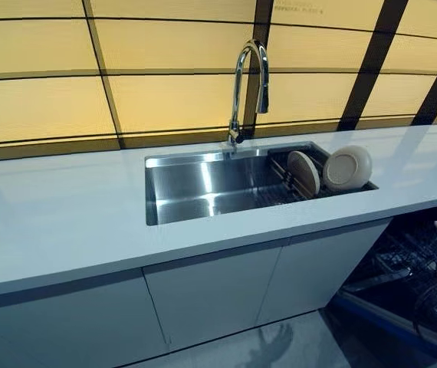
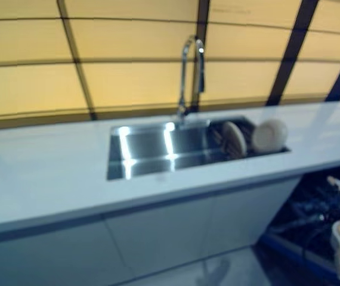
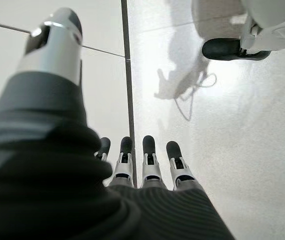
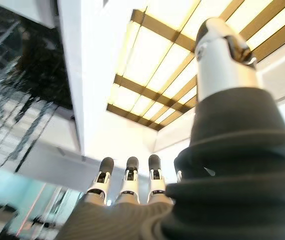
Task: Take plates into dishwasher
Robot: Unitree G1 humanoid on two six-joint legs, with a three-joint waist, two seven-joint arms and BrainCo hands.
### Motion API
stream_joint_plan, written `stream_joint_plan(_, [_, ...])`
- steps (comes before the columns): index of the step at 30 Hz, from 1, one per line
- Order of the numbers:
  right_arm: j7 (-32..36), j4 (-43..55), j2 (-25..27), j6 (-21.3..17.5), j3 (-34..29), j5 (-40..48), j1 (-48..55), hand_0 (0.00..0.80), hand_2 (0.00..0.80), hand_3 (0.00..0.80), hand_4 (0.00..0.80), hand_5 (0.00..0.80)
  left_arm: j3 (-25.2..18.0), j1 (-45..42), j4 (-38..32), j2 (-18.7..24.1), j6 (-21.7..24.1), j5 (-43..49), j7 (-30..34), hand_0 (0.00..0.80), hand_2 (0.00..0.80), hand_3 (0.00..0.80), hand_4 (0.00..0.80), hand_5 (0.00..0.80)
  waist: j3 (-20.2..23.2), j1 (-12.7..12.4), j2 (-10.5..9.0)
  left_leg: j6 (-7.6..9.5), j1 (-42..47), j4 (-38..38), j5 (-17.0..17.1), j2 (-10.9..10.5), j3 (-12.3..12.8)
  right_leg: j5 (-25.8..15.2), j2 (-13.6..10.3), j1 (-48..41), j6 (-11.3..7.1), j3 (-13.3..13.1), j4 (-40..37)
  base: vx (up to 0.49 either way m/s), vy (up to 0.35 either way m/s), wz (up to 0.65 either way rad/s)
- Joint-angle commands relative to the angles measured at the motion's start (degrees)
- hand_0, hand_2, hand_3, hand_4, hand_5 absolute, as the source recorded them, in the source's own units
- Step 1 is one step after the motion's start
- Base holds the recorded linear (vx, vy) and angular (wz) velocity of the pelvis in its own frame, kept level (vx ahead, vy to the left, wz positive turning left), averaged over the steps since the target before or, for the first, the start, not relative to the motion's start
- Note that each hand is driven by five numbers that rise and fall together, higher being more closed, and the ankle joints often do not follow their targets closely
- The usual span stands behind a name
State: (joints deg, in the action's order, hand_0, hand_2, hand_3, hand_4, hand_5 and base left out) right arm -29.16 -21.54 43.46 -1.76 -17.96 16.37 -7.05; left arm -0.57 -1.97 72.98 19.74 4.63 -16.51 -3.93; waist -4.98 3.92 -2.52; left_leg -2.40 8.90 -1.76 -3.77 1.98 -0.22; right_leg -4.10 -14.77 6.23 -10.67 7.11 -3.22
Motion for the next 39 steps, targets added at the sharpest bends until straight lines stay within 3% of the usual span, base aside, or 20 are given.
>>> stream_joint_plan(1, [0.19, 1.47, 1.84, -0.54, -1.21, -1.93, -4.10, 0.000, 0.000, 0.000, 0.000, 0.000, -1.97, 0.57, -1.10, 3.48, -0.67, 2.59, -0.88, 0.000, 0.000, 0.000, 0.000, 0.000, -0.45, -1.38, -1.73, 3.55, 1.22, 10.27, -10.56, -2.83, 1.49, -13.14, -2.93, 4.28, -1.31, -1.44, 0.92, 0.491, -0.513, 0.41])
stream_joint_plan(3, [-0.06, 1.77, 1.54, -0.51, -1.37, -2.02, -3.43, 0.000, 0.000, 0.000, 0.000, 0.000, -2.91, -0.09, -1.07, 4.29, -1.44, 3.22, -0.83, 0.000, 0.000, 0.000, 0.000, 0.000, -0.60, -1.46, -2.22, 3.30, 2.00, 11.22, -12.03, -2.10, 1.09, -13.70, -3.32, 4.45, -1.59, -1.29, 2.26, 0.431, -0.504, 0.45])
stream_joint_plan(6, [0.88, 1.35, 1.54, -1.04, -1.47, -1.93, -2.47, 0.000, 0.000, 0.000, 0.000, 0.000, -4.42, -1.28, -0.31, 5.34, -1.03, 3.93, -0.84, 0.000, 0.000, 0.000, 0.000, 0.000, 0.15, -0.78, -2.33, 1.79, 4.03, 11.47, -13.57, 1.15, -0.36, -11.07, -2.16, 3.07, -2.18, -3.92, 3.70, 0.350, -0.468, 0.28])
stream_joint_plan(7, [1.35, 1.60, 1.50, -0.71, -1.57, -1.75, -2.14, 0.000, 0.000, 0.000, 0.000, 0.000, -4.83, -1.80, -0.26, 5.28, -0.79, 4.13, -0.50, 0.000, 0.000, 0.000, 0.000, 0.000, 0.67, -0.58, -1.96, 0.87, 5.15, 10.89, -13.39, 2.36, -0.56, -9.64, -1.57, 3.04, -2.18, -3.83, 4.80, 0.281, -0.395, 0.13])
stream_joint_plan(8, [2.46, 2.17, 1.14, 0.02, -1.55, -1.63, -1.95, 0.000, 0.000, 0.000, 0.000, 0.000, -5.26, -2.89, -0.41, 4.85, -0.44, 5.28, 0.27, 0.000, 0.000, 0.000, 0.000, 0.000, 1.44, -0.65, -1.37, -0.99, 6.66, 10.53, -12.59, 4.38, 0.04, -7.18, -1.01, 2.72, -1.72, -2.00, 6.91, 0.270, -0.382, 0.08])
stream_joint_plan(9, [2.91, 2.49, 0.99, 0.31, -1.45, -1.65, -1.87, 0.000, 0.000, 0.000, 0.000, 0.000, -5.37, -3.28, -0.56, 4.58, -0.26, 5.67, 0.39, 0.000, 0.000, 0.000, 0.000, 0.000, 1.69, -0.66, -1.17, -1.59, 7.00, 10.44, -11.98, 4.96, 0.26, -6.69, -0.78, 2.62, -1.44, -1.54, 7.35, 0.276, -0.400, 0.08])
stream_joint_plan(11, [4.33, 3.14, 0.92, 0.24, -0.50, -2.48, -1.92, 0.000, 0.000, 0.000, 0.000, 0.000, -5.78, -4.35, -1.75, 3.34, 0.48, 5.53, 0.60, 0.000, 0.000, 0.000, 0.000, 0.000, 2.43, -0.60, -0.36, -3.43, 6.35, 12.99, -6.90, 6.78, -0.04, -4.13, 1.18, 1.98, 0.51, -1.66, 8.61, 0.256, -0.353, 0.07])
stream_joint_plan(15, [5.21, 3.69, 1.98, -0.69, 0.46, -1.84, -3.14, 0.000, 0.000, 0.000, 0.000, 0.000, -4.66, -4.09, -2.86, 1.95, 3.45, 4.23, 0.98, 0.000, 0.000, 0.000, 0.000, 0.000, 3.01, -0.50, -0.09, -4.09, 3.23, 19.33, 1.88, 7.54, -1.44, -1.40, 4.46, 0.03, 4.11, -1.70, 9.00, 0.181, -0.308, -0.29])
stream_joint_plan(17, [4.91, 4.15, 2.69, -0.86, 0.90, -1.71, -4.10, 0.000, 0.000, 0.000, 0.000, 0.000, -3.06, -3.28, -3.81, 1.18, 4.88, 3.83, 0.98, 0.000, 0.000, 0.000, 0.000, 0.000, 3.02, -0.43, -0.86, -3.75, 0.34, 24.41, 3.56, 7.00, -1.30, -0.50, 5.30, -1.12, 5.88, -1.55, 8.90, 0.145, -0.312, -0.16])
stream_joint_plan(21, [3.58, 5.26, 4.61, -0.20, 1.50, -1.22, -5.56, 0.000, 0.000, 0.000, 0.000, 0.000, -0.14, -1.60, -4.35, -0.02, 7.27, 5.07, 1.06, 0.000, 0.000, 0.000, 0.000, 0.000, 2.97, 0.03, -1.89, -3.25, -3.63, 29.74, 3.74, 6.53, 1.82, 0.98, 6.26, -2.91, 8.20, -0.23, 8.70, 0.135, -0.241, 0.01])
stream_joint_plan(24, [3.07, 5.31, 5.46, -0.13, 1.92, -0.70, -6.52, 0.000, 0.000, 0.000, 0.000, 0.000, 0.99, -0.95, -4.60, -0.34, 7.63, 5.17, 0.86, 0.000, 0.000, 0.000, 0.000, 0.000, 2.61, -0.47, -1.75, -2.67, -4.83, 26.47, 2.44, 4.59, 2.13, 1.34, 7.24, -3.88, 8.13, -0.23, 8.01, 0.121, -0.088, 0.08])
stream_joint_plan(25, [2.99, 5.20, 5.80, 0.00, 2.30, -1.08, -7.69, 0.000, 0.000, 0.000, 0.000, 0.000, 1.38, -0.53, -4.61, -0.28, 6.83, 5.26, 0.57, 0.000, 0.000, 0.000, 0.000, 0.000, 2.54, -0.85, -1.03, -2.49, -5.46, 19.09, 2.05, 3.03, 2.93, 1.54, 8.91, -4.68, 7.77, -0.50, 7.02, 0.134, -0.042, 0.05])
stream_joint_plan(26, [2.84, 5.18, 5.86, 0.05, 2.37, -1.21, -7.86, 0.000, 0.000, 0.000, 0.000, 0.000, 1.39, -0.52, -4.65, -0.27, 6.71, 5.33, 0.59, 0.000, 0.000, 0.000, 0.000, 0.000, 2.44, -1.04, -0.84, -2.53, -5.33, 17.38, 2.15, 2.81, 3.08, 1.61, 9.21, -5.01, 7.69, -0.56, 6.80, 0.213, -0.061, 0.20])
stream_joint_plan(29, [1.60, 5.09, 5.62, 0.36, 3.12, -2.06, -9.15, 0.000, 0.000, 0.000, 0.000, 0.000, 1.51, -0.58, -4.33, -0.17, 4.50, 5.85, 0.09, 0.000, 0.000, 0.000, 0.000, 0.000, 2.24, -3.06, -0.28, -2.51, -6.73, 7.80, 2.09, -0.66, 0.99, 1.92, 10.78, -7.55, 6.79, -1.64, 4.21, 0.202, -0.051, 0.18])
stream_joint_plan(32, [1.59, 5.10, 4.65, 0.58, 4.49, -3.46, -11.62, 0.000, 0.000, 0.000, 0.000, 0.000, 1.12, -2.10, -1.79, -0.75, 3.23, 5.42, -0.74, 0.000, 0.000, 0.000, 0.000, 0.000, 1.44, -6.73, 0.11, -3.18, -14.69, 4.01, 8.48, -4.01, -0.66, 3.21, 12.93, -12.67, 6.77, -5.42, 0.77, 0.269, -0.030, -0.08])
stream_joint_plan(33, [1.62, 5.05, 4.65, 0.58, 4.53, -3.49, -11.71, 0.000, 0.000, 0.000, 0.000, 0.000, 1.10, -2.12, -1.67, -0.77, 3.22, 5.33, -0.76, 0.000, 0.000, 0.000, 0.000, 0.000, 1.42, -6.90, 0.02, -3.16, -14.90, 4.08, 8.52, -4.14, -0.51, 3.28, 12.87, -12.85, 6.77, -5.63, 0.62, 0.282, 0.015, -0.64])
stream_joint_plan(35, [3.05, 4.44, 5.03, 0.76, 4.86, -3.82, -13.04, 0.000, 0.000, 0.000, 0.000, 0.000, 0.50, -3.47, 0.73, -0.99, 3.32, 4.37, -0.79, 0.000, 0.000, 0.000, 0.000, 0.000, 0.91, -8.92, 0.70, -3.35, -20.26, 2.94, 12.71, -4.80, 0.52, 4.87, 14.53, -15.74, 7.69, -7.67, 0.12, 0.323, 0.050, -0.95])
stream_joint_plan(39, [4.93, 3.96, 5.37, 0.18, 4.68, -3.67, -12.71, 0.000, 0.000, 0.000, 0.000, 0.000, -0.95, -4.88, 2.24, -1.52, 3.49, 3.66, -0.84, 0.000, 0.000, 0.000, 0.000, 0.000, 1.34, -10.23, 1.02, -3.23, -21.97, 0.14, 15.35, -4.37, 2.30, 7.34, 15.38, -18.98, 8.29, -9.40, 0.32, 0.346, 0.107, -0.58])
